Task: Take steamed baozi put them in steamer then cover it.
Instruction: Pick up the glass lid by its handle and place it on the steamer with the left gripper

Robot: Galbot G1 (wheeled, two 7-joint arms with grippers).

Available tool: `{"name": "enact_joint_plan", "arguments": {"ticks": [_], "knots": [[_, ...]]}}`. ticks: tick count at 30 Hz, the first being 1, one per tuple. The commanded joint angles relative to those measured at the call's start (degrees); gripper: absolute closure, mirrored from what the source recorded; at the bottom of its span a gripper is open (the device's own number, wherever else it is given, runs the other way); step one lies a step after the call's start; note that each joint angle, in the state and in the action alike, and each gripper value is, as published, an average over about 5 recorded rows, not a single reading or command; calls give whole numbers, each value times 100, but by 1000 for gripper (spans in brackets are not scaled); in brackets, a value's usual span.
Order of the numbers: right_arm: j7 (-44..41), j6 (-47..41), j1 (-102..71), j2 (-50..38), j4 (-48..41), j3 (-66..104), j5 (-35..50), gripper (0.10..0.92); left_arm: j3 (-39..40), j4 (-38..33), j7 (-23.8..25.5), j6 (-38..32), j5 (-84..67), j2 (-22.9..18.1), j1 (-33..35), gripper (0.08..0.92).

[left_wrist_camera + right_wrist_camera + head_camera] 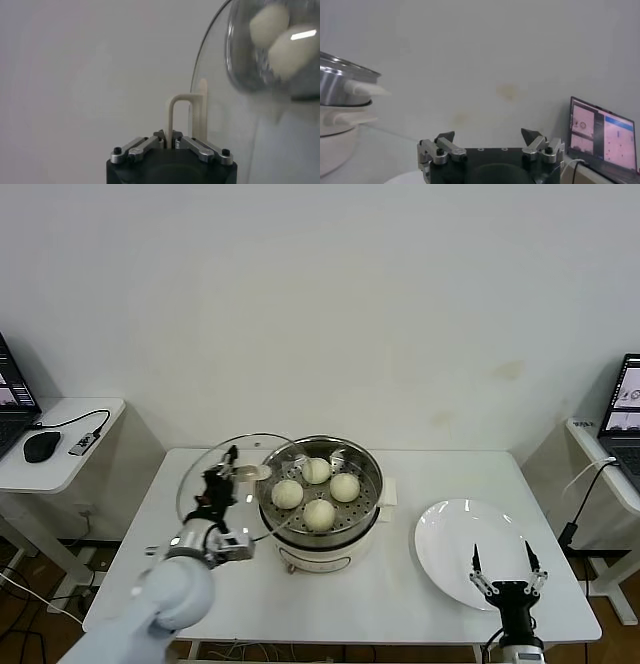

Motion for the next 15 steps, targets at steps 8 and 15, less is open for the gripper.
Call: {"name": "enact_joint_plan", "arguments": {"ticks": [8, 15], "knots": [[79, 2, 21, 67, -83, -147, -272, 203, 1821, 1056, 713, 612, 809, -1075, -1727, 848], [83, 20, 33, 68, -135, -148, -284, 203, 1887, 1410, 738, 577, 1182, -1328, -1839, 848]]}}
